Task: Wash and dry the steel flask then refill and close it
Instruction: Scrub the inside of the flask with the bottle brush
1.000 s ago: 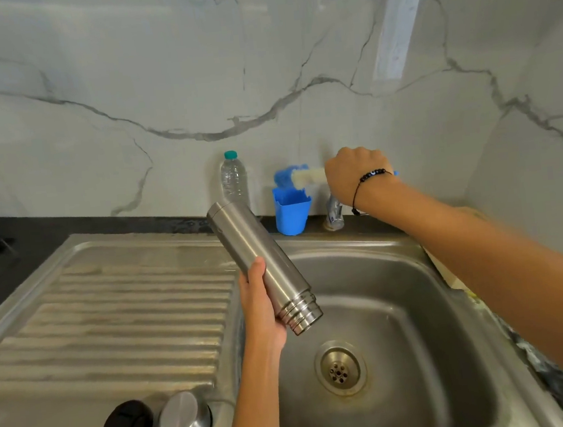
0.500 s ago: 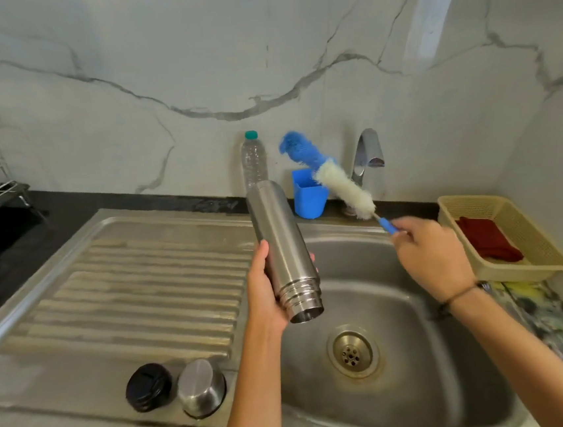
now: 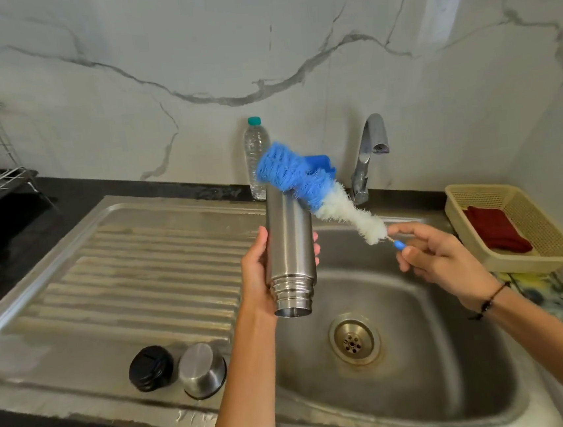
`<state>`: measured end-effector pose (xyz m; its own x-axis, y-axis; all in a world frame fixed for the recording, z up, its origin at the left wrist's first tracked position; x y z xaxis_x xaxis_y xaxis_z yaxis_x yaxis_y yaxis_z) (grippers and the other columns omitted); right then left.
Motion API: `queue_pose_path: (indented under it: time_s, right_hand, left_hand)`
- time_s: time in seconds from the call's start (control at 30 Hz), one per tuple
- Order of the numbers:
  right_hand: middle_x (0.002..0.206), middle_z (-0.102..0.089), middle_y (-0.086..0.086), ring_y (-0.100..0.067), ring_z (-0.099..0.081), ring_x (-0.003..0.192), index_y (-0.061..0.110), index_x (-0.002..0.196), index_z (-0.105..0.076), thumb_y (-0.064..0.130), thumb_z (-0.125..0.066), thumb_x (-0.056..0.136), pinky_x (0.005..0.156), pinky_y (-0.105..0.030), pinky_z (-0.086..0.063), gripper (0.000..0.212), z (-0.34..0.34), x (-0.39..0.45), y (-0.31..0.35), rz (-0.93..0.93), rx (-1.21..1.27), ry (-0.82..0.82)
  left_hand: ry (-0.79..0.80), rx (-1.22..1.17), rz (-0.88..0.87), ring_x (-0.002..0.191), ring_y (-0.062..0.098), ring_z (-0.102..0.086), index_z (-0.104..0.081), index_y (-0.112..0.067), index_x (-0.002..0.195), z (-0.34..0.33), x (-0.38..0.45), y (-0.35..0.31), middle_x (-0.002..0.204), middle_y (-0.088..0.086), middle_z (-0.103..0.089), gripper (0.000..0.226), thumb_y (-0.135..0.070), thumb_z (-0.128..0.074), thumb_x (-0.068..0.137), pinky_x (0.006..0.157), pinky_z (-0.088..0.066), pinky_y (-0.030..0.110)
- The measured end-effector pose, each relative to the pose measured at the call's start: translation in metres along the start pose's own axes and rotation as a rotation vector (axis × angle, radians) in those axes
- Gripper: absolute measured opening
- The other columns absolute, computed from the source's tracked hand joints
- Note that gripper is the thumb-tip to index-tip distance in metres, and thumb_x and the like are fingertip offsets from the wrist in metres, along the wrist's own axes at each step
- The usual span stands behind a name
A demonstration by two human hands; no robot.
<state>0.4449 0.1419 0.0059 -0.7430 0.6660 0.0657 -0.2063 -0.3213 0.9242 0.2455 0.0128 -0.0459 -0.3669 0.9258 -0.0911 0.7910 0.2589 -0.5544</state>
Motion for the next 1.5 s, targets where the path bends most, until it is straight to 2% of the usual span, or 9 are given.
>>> queue_pose_path:
  time_s: [0.17,0.33,0.43,0.57,0.63,0.8,1.17,1.3,1.5]
  right_hand:
    - [0.063,-0.054,0.007,0.0,-0.044,0.054,0.03,0.121,-0.051,0.002,-0.047,0.094,0.055,-0.007,-0.037,0.039,0.01,0.01,-0.009,0.016,-0.232,-0.085]
    - [0.112,-0.062,0.004,-0.03,-0.063,0.1,0.014,0.125,-0.055,-0.002,-0.051,0.09,0.085,-0.022,-0.045,0.039,0.002,0.003,-0.002,0.143,-0.515,-0.029]
    - [0.114,-0.059,0.015,-0.02,-0.061,0.108,0.03,0.124,-0.054,0.0,-0.055,0.089,0.091,-0.026,-0.046,0.046,0.005,-0.019,-0.012,0.217,-0.595,0.102]
    - [0.11,-0.059,0.027,-0.003,-0.063,0.1,0.039,0.128,-0.042,0.016,-0.051,0.082,0.085,-0.018,-0.049,0.052,0.005,-0.052,-0.028,0.312,-0.624,0.208]
    - [0.109,-0.063,0.017,-0.003,-0.064,0.097,0.031,0.126,-0.045,0.022,-0.047,0.083,0.081,-0.02,-0.052,0.044,0.006,-0.051,-0.032,0.345,-0.637,0.187]
    - [0.091,-0.074,-0.007,-0.026,-0.068,0.063,0.021,0.116,-0.066,0.011,-0.052,0.085,0.051,-0.03,-0.053,0.035,0.01,-0.02,-0.024,0.381,-0.863,0.005]
    - [0.096,-0.07,-0.016,-0.032,-0.063,0.077,0.013,0.12,-0.063,0.005,-0.048,0.093,0.077,-0.044,-0.052,0.032,0.02,0.029,-0.001,0.226,-0.646,-0.178]
    - [0.08,-0.071,-0.014,-0.023,-0.06,0.055,0.023,0.119,-0.064,0.005,-0.051,0.091,0.061,-0.04,-0.052,0.035,0.02,0.018,-0.011,0.258,-0.742,-0.1]
    - [0.095,-0.073,-0.004,-0.02,-0.071,0.076,0.031,0.118,-0.048,0.025,-0.039,0.084,0.056,-0.033,-0.057,0.036,0.012,-0.038,-0.03,0.488,-0.813,0.094]
  left_hand:
    - [0.001,-0.009,0.02,0.086,0.034,-0.065,-0.056,0.008,0.125,0.003,-0.002,0.002,0.115,0.031,-0.056,0.068,-0.05,-0.043,0.092,0.073,-0.057,0.038]
    - [-0.043,0.054,0.025,0.084,0.033,-0.065,-0.049,0.007,0.13,0.006,-0.004,0.003,0.111,0.028,-0.059,0.069,-0.05,-0.045,0.091,0.071,-0.057,0.036]
    - [-0.109,0.074,-0.036,0.07,0.029,-0.067,-0.056,0.002,0.118,0.012,-0.002,-0.002,0.093,0.021,-0.066,0.053,-0.042,-0.048,0.089,0.059,-0.057,0.034]
    - [-0.185,0.001,-0.025,0.081,0.028,-0.065,-0.073,-0.006,0.084,0.024,-0.001,-0.003,0.093,0.016,-0.065,0.048,-0.052,-0.058,0.083,0.083,-0.051,0.042]
    - [-0.211,-0.002,-0.004,0.089,0.031,-0.063,-0.071,-0.007,0.089,0.024,-0.004,-0.001,0.102,0.018,-0.062,0.051,-0.056,-0.064,0.076,0.087,-0.049,0.046]
    - [-0.231,0.076,-0.024,0.07,0.028,-0.067,-0.056,0.0,0.114,0.015,-0.007,-0.003,0.096,0.021,-0.065,0.05,-0.043,-0.052,0.09,0.057,-0.058,0.034]
    - [-0.202,0.016,-0.012,0.088,0.034,-0.062,-0.048,0.004,0.134,0.006,-0.003,-0.005,0.121,0.03,-0.056,0.071,-0.044,-0.056,0.082,0.075,-0.054,0.038]
    - [-0.279,0.042,-0.016,0.094,0.035,-0.06,-0.048,0.0,0.134,0.012,-0.004,-0.003,0.118,0.023,-0.057,0.072,-0.041,-0.065,0.078,0.08,-0.052,0.042]
    - [-0.325,0.122,-0.041,0.042,0.016,-0.059,-0.054,-0.005,0.086,0.017,0.0,0.0,0.056,0.006,-0.061,0.029,-0.025,-0.037,0.099,0.038,-0.047,0.021]
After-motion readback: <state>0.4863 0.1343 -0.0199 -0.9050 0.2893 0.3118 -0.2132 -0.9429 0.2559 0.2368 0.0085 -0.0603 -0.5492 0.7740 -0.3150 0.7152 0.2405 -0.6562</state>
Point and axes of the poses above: each hand's wrist, its own x-axis towards the middle knuckle, its own z-axis out of the back of the hand, y = z × x, the point moved 3 cm from there along x, towards the middle knuckle
